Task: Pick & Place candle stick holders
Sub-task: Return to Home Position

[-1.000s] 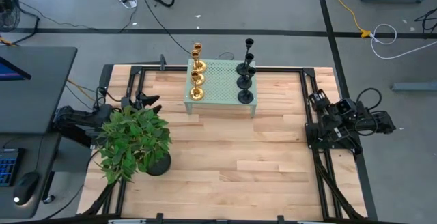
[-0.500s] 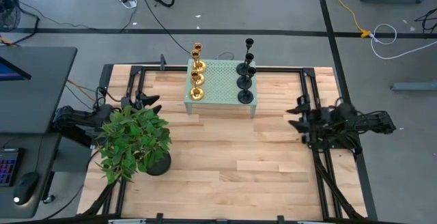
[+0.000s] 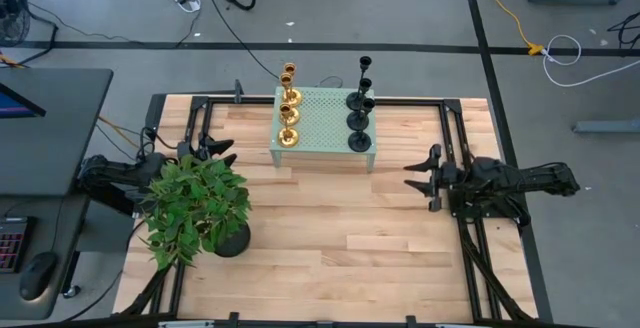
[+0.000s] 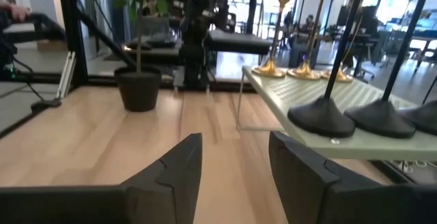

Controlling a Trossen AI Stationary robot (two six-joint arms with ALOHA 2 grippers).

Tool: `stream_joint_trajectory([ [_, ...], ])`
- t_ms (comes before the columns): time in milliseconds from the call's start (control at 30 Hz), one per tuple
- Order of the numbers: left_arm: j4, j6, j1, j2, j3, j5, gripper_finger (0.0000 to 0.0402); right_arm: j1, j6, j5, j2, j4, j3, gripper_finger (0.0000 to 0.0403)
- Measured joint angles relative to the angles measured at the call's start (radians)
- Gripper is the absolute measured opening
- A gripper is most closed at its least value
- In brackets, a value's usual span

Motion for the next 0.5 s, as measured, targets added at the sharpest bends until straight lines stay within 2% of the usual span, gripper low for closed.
stream_joint_trajectory([
  [500, 0.000, 0.000, 0.017, 0.000, 0.000, 0.001, 0.0231, 0.000, 0.000, 0.000, 0.000, -0.026, 0.000, 0.0171],
])
